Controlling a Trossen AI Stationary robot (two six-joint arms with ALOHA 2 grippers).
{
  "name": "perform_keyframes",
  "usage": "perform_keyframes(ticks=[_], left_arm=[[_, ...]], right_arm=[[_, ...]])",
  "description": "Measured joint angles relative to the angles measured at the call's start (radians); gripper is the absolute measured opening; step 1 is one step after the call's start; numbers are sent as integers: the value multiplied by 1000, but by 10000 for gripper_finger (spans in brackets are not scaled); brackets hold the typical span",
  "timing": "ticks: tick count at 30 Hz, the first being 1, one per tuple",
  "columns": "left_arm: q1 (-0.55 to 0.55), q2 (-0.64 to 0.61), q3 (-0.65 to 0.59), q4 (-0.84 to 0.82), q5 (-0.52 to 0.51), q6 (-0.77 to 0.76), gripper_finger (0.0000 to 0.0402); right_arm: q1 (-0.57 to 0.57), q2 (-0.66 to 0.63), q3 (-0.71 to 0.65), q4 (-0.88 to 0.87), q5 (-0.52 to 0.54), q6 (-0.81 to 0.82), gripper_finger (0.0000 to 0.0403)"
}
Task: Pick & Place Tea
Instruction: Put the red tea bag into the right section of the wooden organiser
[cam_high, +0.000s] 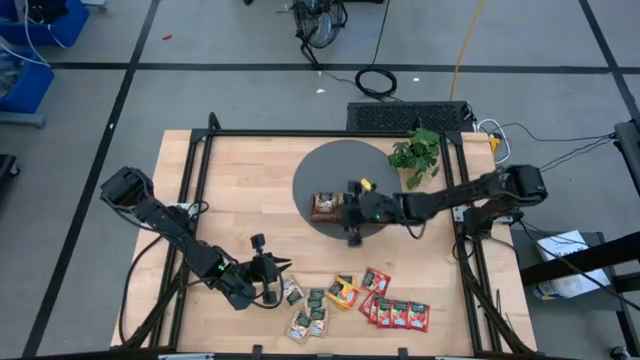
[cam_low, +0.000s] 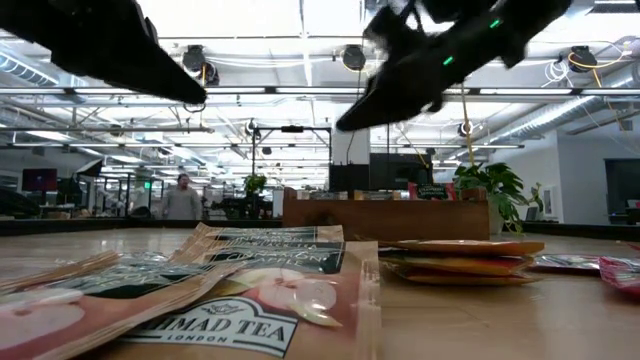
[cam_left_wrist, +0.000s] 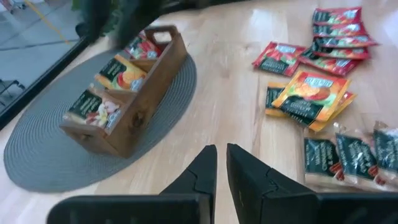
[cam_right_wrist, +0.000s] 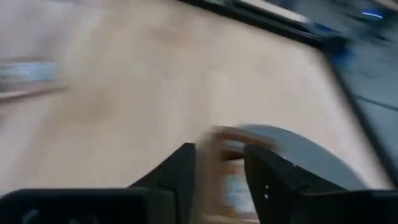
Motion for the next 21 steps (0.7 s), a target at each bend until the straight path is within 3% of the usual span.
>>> perform_keyframes(ticks=[4,8,10,15,21], left_arm=[[7,0,0,-26,1,-23,44],[35,0,0,85,25,107,44],[63,-1,0,195,100,230,44],[177,-2,0,384,468,470,36],[309,-2,0,413,591,499,7]], right_arm=[[117,-54,-83,119,-121,-28,71],[202,-118,-223,333,-130,-44,13],[223,-155,-286,398,-127,-50,6],[222,-272,-378,438,-121,-19,9],[211,-326,-447,479,-123,-17,3]])
